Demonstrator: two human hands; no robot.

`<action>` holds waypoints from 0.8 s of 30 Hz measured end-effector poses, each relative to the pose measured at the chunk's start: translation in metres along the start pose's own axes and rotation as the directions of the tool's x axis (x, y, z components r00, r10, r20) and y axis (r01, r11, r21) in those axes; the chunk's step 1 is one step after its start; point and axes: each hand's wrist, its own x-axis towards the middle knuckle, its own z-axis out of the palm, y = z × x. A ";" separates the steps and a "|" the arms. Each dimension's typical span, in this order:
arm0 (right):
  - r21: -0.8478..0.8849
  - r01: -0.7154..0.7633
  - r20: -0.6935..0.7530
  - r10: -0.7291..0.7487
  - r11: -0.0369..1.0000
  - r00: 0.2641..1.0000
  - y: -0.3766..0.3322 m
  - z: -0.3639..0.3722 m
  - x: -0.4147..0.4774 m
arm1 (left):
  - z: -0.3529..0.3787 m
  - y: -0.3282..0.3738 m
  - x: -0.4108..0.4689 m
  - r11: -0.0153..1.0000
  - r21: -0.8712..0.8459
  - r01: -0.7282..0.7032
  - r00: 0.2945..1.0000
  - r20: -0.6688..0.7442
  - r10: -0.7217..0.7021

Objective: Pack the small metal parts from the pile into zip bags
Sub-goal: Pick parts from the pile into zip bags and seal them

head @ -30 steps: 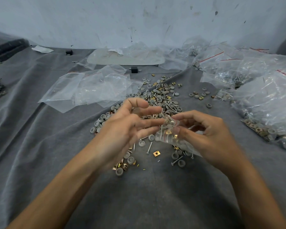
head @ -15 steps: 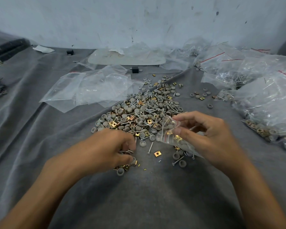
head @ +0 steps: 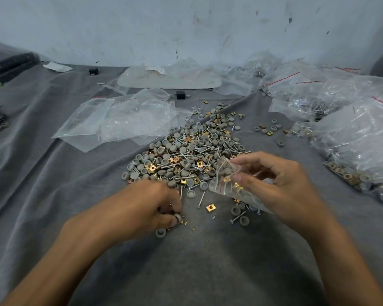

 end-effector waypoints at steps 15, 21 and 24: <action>0.009 0.003 0.011 -0.003 1.000 1.000 0.000 0.003 0.000 | 0.000 -0.008 0.005 0.954 -0.301 -0.003 0.977 -0.206 -0.062; -0.016 0.009 0.029 -0.009 1.000 1.000 0.000 0.006 0.000 | 0.006 0.014 0.020 0.823 -0.544 -0.164 0.901 -0.423 -0.100; -0.022 0.014 0.026 -0.014 1.000 1.000 0.000 0.006 0.000 | 0.012 0.025 0.026 0.795 -0.582 -0.170 0.874 -0.461 -0.151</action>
